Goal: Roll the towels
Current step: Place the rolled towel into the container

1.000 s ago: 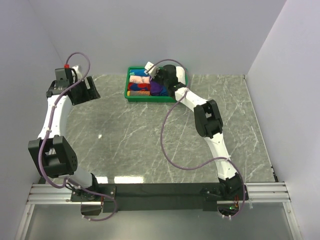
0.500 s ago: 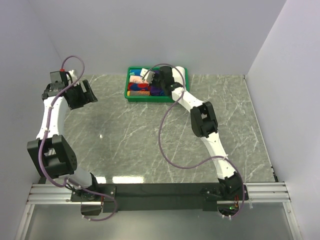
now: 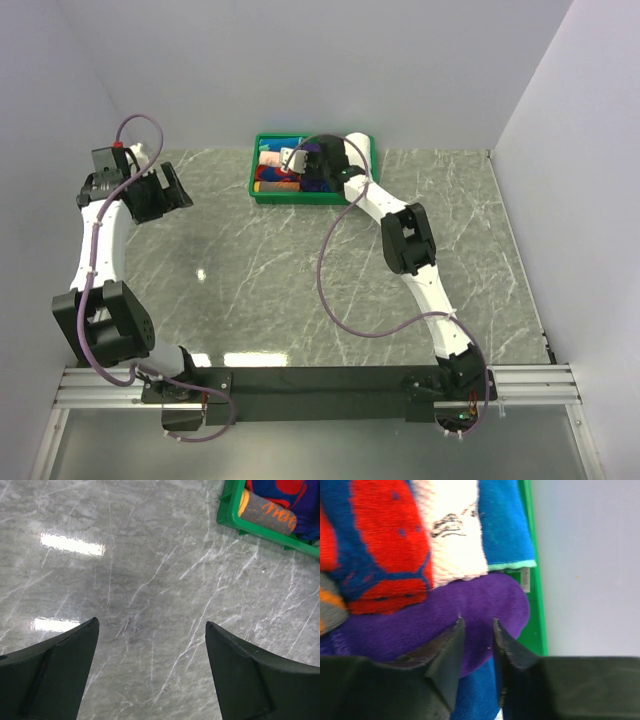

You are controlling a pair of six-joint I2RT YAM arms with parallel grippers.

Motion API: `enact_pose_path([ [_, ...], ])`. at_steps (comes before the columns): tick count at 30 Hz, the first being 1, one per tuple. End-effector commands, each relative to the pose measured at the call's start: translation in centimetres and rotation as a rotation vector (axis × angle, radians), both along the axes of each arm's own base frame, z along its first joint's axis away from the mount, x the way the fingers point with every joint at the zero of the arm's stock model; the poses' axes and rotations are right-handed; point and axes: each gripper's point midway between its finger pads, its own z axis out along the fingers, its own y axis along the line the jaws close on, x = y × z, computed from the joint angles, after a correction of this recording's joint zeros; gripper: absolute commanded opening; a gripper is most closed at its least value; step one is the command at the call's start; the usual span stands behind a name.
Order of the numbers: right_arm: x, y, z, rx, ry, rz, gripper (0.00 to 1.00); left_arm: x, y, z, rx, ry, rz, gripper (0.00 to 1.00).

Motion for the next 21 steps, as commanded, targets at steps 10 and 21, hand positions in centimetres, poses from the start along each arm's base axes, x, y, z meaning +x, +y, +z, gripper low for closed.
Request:
enact_pose_path([
  [10, -4.1, -2.2, 20.3, 0.316, -0.157, -0.126, 0.52, 3.1, 0.6, 8.5, 0.082, -0.301, -0.036, 0.99],
  [21, -15.5, -10.2, 25.2, 0.433, 0.163, -0.403, 0.83, 4.6, -2.2, 9.3, 0.261, -0.339, -0.128, 0.99],
])
